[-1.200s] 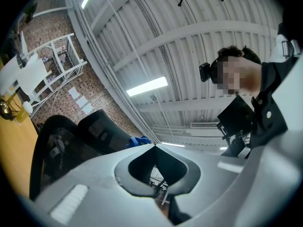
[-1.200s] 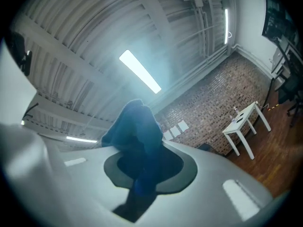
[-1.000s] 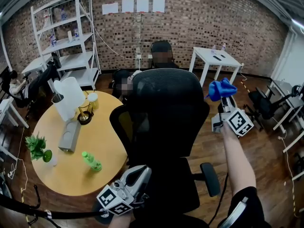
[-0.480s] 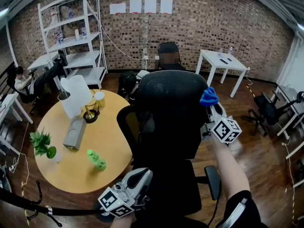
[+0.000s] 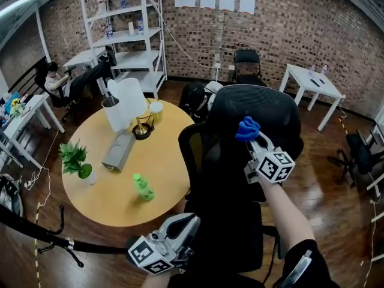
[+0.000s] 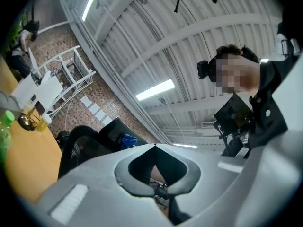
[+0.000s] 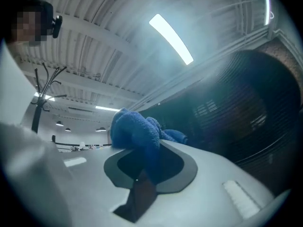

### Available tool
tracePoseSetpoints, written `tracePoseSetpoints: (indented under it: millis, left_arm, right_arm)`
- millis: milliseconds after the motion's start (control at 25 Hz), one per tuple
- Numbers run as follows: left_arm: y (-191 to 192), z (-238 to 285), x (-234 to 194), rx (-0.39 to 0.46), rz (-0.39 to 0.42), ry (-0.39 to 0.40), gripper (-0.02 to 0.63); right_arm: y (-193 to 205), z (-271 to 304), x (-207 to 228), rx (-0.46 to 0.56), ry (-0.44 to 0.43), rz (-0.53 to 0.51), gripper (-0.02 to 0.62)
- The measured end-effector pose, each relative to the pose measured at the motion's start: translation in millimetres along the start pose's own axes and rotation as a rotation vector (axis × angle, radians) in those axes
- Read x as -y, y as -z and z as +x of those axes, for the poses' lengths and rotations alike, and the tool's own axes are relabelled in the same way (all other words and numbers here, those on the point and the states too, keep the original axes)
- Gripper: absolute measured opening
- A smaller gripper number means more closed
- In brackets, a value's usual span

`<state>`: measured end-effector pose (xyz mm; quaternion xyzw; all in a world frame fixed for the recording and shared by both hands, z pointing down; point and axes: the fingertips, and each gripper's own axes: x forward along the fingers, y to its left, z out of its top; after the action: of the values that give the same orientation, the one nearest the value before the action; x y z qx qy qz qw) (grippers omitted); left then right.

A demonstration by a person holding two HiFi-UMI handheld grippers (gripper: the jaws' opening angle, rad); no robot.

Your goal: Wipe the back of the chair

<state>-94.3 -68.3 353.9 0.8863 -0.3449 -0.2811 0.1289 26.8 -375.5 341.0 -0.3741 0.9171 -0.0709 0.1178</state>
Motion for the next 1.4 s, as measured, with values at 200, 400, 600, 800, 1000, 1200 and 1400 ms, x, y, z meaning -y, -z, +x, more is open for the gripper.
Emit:
tracePoseSetpoints:
  millis: [200, 400, 600, 800, 1000, 1200, 1400]
  left_arm:
    - [-11, -27, -9, 0.023, 0.024, -0.093, -0.008]
    - [-16, -43, -9, 0.035, 0.046, -0.135, -0.008]
    - [-15, -49, -8, 0.036, 0.060, -0.164, -0.008]
    - [-15, -48, -1, 0.031, 0.077, -0.187, -0.009]
    - [-14, -50, 2, 0.023, 0.096, -0.222, -0.008]
    - [-10, -45, -1, 0.003, 0.109, -0.223, -0.008]
    - [0, -21, -4, -0.025, 0.093, -0.159, -0.008]
  right_arm:
    - [32, 37, -50, -0.050, -0.125, 0.003, 0.054]
    - [53, 56, -86, -0.068, -0.202, 0.070, 0.054]
    - [79, 66, -130, -0.130, -0.331, 0.120, 0.054]
    - [105, 83, -169, -0.198, -0.449, 0.236, 0.054]
    - [128, 104, -109, -0.182, -0.263, 0.449, 0.054]
    - [118, 84, -68, -0.114, -0.224, 0.467, 0.054]
    - [106, 50, -16, -0.076, -0.134, 0.437, 0.054]
